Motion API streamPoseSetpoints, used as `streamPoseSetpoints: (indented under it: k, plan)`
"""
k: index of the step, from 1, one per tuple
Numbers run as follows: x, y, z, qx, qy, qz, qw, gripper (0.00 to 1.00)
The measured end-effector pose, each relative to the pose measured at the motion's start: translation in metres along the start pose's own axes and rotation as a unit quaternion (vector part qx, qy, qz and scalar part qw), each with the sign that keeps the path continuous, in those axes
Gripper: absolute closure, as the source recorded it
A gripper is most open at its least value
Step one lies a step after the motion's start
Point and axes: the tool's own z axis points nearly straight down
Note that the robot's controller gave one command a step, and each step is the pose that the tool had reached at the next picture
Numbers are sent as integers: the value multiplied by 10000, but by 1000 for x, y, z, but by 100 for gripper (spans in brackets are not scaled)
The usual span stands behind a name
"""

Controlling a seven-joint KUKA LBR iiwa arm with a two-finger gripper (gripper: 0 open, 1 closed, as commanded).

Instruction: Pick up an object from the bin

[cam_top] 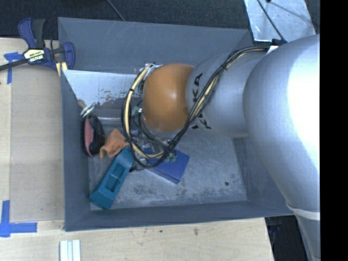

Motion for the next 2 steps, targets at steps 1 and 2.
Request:
streamPoseSetpoints:
  k: [1, 2]
  plan:
    - [0, 0, 0, 0, 0, 1, 10000, 100]
    - [8, -13, -35, 9, 63, -115, 9999, 100]
